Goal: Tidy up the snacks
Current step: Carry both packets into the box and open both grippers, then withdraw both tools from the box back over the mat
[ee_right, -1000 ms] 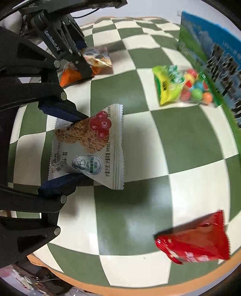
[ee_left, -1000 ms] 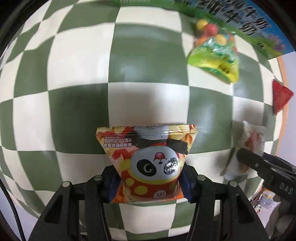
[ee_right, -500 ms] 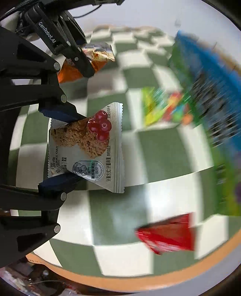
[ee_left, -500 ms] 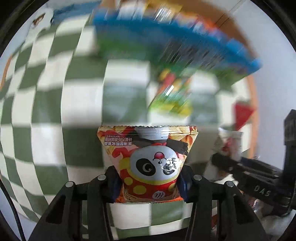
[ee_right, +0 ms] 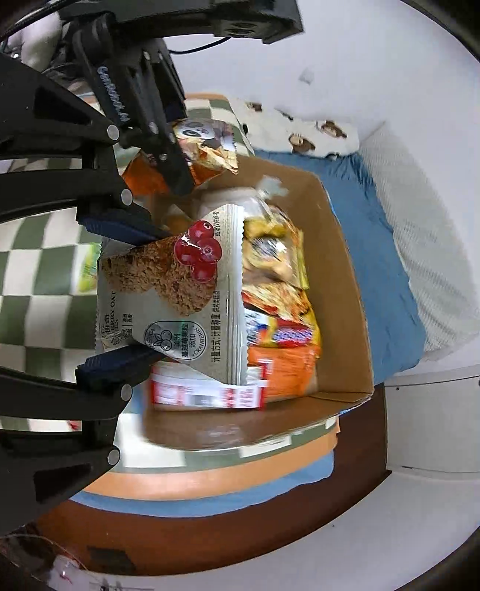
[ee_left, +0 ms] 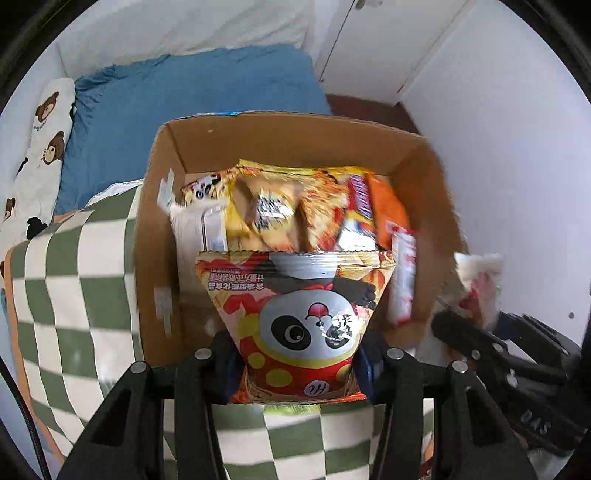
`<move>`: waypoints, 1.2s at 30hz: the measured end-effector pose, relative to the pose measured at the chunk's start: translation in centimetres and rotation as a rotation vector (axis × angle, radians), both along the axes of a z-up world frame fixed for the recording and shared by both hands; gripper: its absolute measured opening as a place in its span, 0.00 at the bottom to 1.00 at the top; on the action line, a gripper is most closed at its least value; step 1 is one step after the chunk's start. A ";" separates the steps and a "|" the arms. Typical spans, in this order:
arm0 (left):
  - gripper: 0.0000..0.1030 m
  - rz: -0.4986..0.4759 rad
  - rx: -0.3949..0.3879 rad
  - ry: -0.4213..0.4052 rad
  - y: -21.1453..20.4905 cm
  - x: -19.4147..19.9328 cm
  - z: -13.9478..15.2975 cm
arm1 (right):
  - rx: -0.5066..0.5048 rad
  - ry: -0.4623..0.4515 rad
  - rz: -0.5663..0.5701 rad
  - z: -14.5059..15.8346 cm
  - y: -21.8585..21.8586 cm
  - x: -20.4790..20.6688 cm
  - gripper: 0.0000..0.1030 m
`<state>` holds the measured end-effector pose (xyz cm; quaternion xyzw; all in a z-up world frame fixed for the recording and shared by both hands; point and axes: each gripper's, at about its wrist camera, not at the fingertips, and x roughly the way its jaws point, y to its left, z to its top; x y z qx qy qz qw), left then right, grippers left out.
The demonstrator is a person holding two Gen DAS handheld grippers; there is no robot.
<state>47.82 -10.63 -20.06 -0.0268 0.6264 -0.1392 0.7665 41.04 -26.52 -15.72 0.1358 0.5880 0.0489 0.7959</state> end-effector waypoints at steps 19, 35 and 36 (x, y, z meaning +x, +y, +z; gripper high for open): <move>0.76 -0.010 0.111 0.139 -1.0 8.3 -6.8 | -0.063 0.282 0.027 -11.0 -0.6 7.2 0.91; 0.82 0.029 0.107 -0.020 1.9 5.0 -2.9 | -0.123 0.159 -0.030 -8.1 -2.6 5.2 0.91; 0.82 0.030 0.108 -0.053 2.1 4.3 -2.3 | -0.133 0.144 -0.029 -7.7 -2.6 4.9 0.91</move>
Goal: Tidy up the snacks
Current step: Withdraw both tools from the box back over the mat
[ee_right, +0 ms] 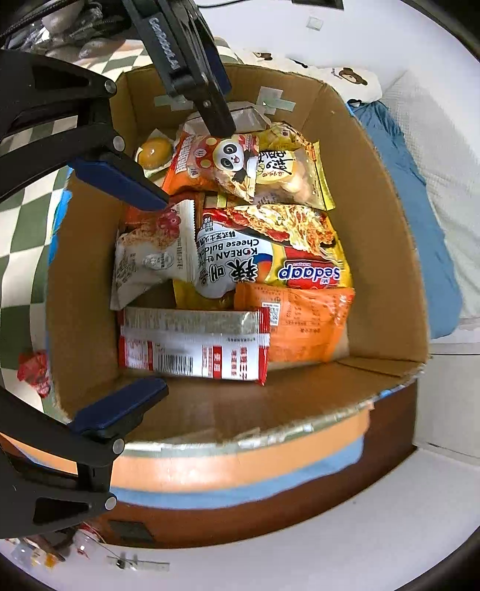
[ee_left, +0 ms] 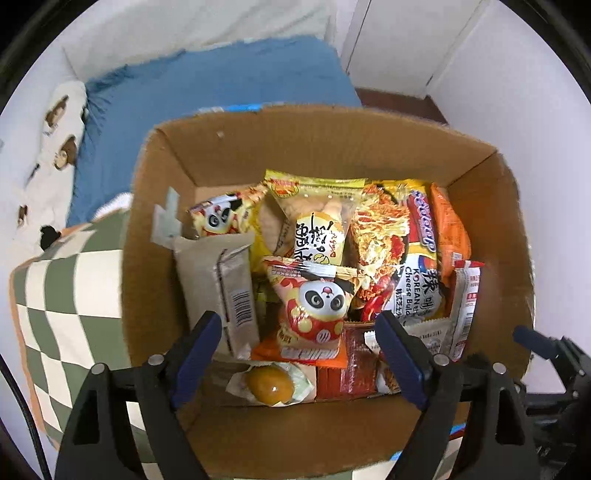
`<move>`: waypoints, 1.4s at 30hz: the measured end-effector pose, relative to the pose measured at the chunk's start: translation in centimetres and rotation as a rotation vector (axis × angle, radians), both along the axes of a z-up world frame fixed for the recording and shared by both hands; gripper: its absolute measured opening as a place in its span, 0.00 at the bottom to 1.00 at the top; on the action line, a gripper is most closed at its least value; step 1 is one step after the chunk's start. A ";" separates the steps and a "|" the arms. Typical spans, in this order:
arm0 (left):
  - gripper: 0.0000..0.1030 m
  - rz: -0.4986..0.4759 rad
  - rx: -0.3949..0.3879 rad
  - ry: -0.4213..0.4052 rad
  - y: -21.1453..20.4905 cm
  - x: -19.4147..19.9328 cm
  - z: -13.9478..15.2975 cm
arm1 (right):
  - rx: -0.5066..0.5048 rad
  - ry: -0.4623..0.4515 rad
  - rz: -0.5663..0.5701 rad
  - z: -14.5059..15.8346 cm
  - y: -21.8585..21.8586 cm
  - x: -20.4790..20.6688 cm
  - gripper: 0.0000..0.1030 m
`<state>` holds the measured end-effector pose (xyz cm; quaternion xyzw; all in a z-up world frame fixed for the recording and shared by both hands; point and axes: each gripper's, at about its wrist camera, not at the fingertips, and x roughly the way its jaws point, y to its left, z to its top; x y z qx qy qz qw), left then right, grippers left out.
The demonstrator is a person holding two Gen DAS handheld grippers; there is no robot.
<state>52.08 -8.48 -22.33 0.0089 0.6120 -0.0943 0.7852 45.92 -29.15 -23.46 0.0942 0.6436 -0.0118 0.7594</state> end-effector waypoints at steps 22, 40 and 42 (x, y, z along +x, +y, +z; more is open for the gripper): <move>0.82 0.023 0.006 -0.403 0.1 -12.6 8.8 | -0.096 -0.332 0.022 9.2 1.5 -9.4 0.94; 0.83 0.060 -0.011 -0.409 1.2 -17.5 8.9 | -0.018 -0.404 -0.058 12.2 -0.2 -15.9 0.94; 0.83 0.057 -0.007 -0.373 1.2 -17.9 7.6 | 0.005 -0.375 -0.085 11.1 -1.0 -16.4 0.94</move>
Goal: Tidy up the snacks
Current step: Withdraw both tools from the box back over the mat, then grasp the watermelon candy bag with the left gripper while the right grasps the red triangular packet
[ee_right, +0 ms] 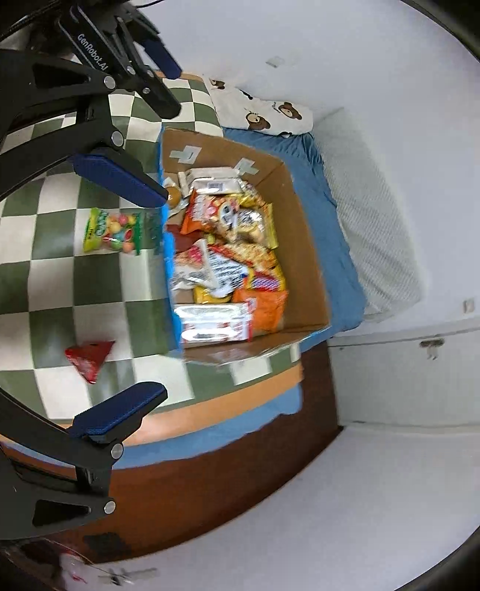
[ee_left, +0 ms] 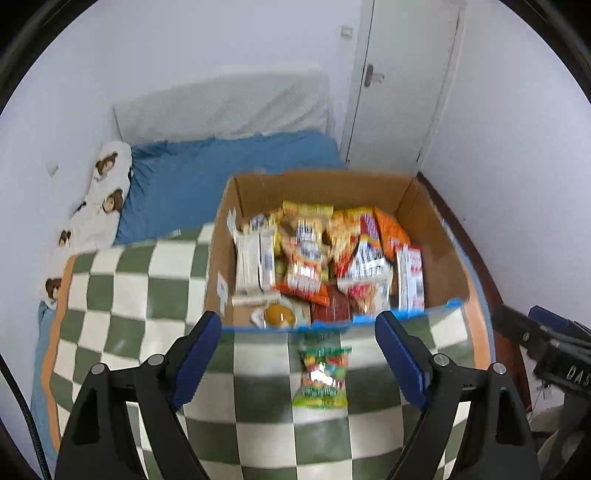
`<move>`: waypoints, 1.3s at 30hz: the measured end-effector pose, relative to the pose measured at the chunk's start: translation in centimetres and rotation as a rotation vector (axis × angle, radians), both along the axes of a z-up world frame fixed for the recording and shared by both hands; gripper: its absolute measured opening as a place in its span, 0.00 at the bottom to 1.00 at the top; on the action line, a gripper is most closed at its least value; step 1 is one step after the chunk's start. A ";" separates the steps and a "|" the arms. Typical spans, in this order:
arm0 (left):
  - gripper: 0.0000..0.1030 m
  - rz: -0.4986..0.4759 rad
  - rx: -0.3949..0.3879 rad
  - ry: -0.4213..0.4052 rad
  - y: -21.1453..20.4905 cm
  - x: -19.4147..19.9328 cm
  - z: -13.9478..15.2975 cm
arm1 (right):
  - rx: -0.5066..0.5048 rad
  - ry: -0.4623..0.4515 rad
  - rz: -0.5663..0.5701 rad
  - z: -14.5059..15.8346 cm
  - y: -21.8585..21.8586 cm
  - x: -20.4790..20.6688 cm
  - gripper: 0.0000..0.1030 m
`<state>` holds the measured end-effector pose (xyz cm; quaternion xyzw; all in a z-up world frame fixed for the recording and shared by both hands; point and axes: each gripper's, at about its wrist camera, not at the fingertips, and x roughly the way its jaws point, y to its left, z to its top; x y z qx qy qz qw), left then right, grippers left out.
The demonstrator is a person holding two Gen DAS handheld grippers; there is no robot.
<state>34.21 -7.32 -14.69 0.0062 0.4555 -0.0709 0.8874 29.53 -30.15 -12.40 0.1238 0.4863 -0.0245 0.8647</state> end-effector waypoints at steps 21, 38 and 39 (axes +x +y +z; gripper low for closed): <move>0.81 -0.067 0.013 0.523 -4.5 3.9 -19.5 | 0.119 0.374 -0.113 -20.0 -6.1 -0.2 0.89; 0.48 -0.017 0.021 0.571 -0.3 -5.6 -20.1 | 0.126 0.442 0.057 -20.9 -0.5 -4.8 0.52; 0.48 -0.009 0.032 0.586 0.3 -6.7 -20.3 | 0.134 0.455 0.067 -21.1 0.3 -5.7 0.52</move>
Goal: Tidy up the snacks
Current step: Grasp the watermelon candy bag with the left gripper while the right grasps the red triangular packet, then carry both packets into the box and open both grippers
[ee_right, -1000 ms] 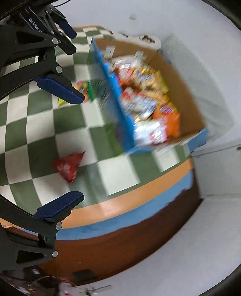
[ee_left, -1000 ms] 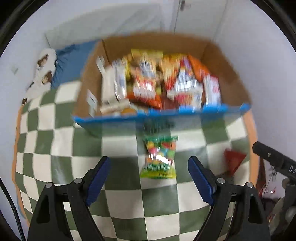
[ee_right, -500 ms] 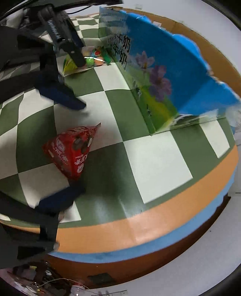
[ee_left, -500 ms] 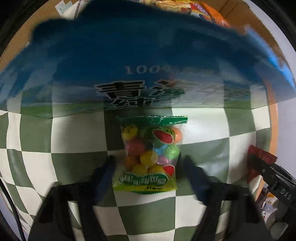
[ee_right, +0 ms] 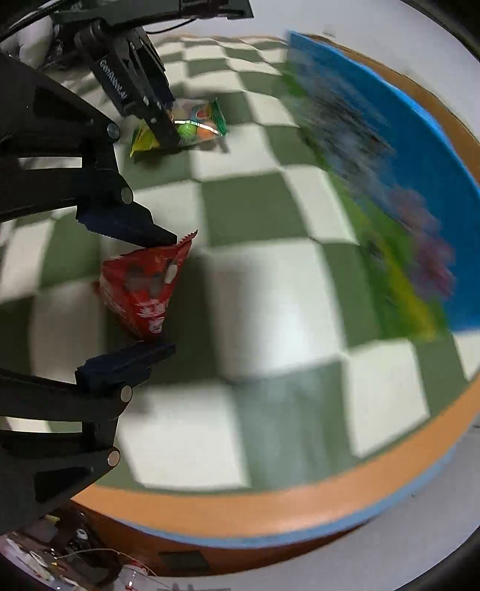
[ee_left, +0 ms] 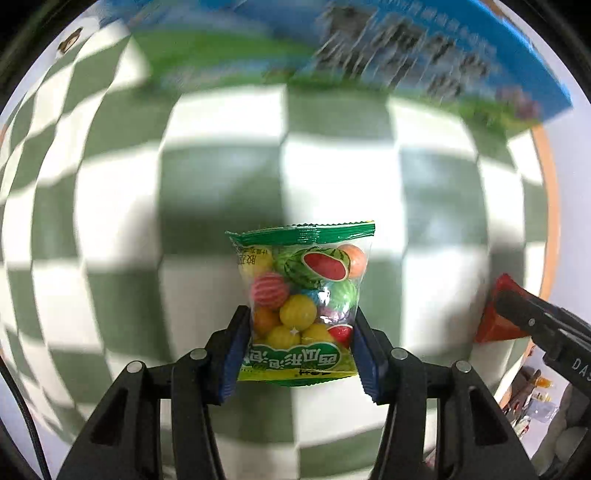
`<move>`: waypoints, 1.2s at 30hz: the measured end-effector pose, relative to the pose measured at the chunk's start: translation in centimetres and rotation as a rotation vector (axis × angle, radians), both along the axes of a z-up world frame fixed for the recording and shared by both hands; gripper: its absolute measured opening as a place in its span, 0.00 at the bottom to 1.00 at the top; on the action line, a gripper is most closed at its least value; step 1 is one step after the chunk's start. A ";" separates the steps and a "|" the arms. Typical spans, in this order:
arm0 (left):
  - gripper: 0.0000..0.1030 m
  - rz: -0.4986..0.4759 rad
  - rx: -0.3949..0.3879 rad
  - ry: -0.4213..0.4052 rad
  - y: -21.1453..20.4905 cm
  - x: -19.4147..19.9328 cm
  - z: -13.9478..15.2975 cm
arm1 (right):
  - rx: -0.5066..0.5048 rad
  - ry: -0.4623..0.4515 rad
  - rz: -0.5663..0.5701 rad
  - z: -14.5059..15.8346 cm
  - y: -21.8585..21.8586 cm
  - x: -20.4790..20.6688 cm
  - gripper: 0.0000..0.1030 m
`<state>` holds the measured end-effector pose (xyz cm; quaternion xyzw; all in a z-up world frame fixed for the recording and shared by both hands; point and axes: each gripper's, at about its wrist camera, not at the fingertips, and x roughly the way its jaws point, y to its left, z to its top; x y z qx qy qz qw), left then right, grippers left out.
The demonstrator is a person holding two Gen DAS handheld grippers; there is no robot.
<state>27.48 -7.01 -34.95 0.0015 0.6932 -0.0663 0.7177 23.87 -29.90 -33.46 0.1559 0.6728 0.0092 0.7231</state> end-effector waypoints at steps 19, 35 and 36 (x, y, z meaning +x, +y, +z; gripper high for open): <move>0.67 0.035 0.008 0.076 2.0 -4.0 -4.0 | -0.029 0.096 0.068 -3.8 6.3 -5.1 0.72; 0.57 0.024 0.032 0.031 2.3 -4.7 -3.8 | -0.171 0.045 0.053 -5.6 9.9 -6.2 0.57; 0.53 0.024 0.033 0.028 2.4 -4.7 -3.7 | -0.177 0.038 0.053 -5.5 9.8 -6.3 0.54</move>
